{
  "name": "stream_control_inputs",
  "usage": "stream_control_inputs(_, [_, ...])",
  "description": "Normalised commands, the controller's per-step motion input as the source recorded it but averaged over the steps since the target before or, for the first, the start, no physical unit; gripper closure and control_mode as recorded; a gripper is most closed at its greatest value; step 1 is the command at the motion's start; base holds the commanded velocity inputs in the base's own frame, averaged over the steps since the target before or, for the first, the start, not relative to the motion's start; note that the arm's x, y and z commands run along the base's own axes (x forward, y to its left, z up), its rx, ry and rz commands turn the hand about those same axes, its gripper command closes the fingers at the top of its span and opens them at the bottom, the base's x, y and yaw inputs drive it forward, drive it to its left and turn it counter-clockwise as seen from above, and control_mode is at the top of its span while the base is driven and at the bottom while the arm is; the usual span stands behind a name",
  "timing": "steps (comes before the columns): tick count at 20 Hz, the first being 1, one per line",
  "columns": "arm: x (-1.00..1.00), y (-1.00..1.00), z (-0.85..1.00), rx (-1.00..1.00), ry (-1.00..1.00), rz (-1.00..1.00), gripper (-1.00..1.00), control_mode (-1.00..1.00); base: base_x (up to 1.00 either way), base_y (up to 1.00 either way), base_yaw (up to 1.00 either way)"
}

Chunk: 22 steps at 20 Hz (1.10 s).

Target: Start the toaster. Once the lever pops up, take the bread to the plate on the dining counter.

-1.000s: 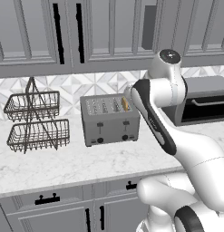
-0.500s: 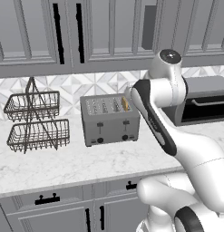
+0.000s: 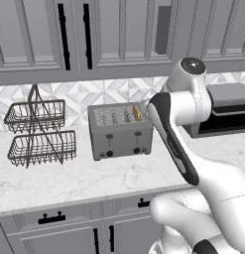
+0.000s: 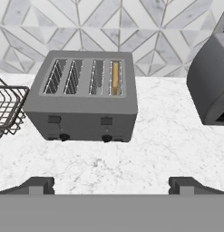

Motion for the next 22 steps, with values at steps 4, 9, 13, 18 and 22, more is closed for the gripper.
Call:
stream_control_inputs(4, [0.00,0.00,-0.21,0.00,0.00,-0.04,-1.00,-1.00,0.00,0.00,0.00])
stream_control_inputs(9, [0.18,0.00,-0.28,0.00,-0.02,-0.02,-1.00,-1.00,0.00,0.00,0.00])
stream_control_inputs(13, [0.50,0.00,-0.30,0.00,0.00,0.00,-1.00,-1.00,0.00,0.00,0.00])
stream_control_inputs(18, [0.58,0.00,-0.27,0.00,0.00,0.00,-1.00,-1.00,0.00,0.00,0.00])
stream_control_inputs(22, [0.67,0.00,-0.25,0.00,0.00,-0.02,-1.00,-1.00,0.00,0.00,0.00])
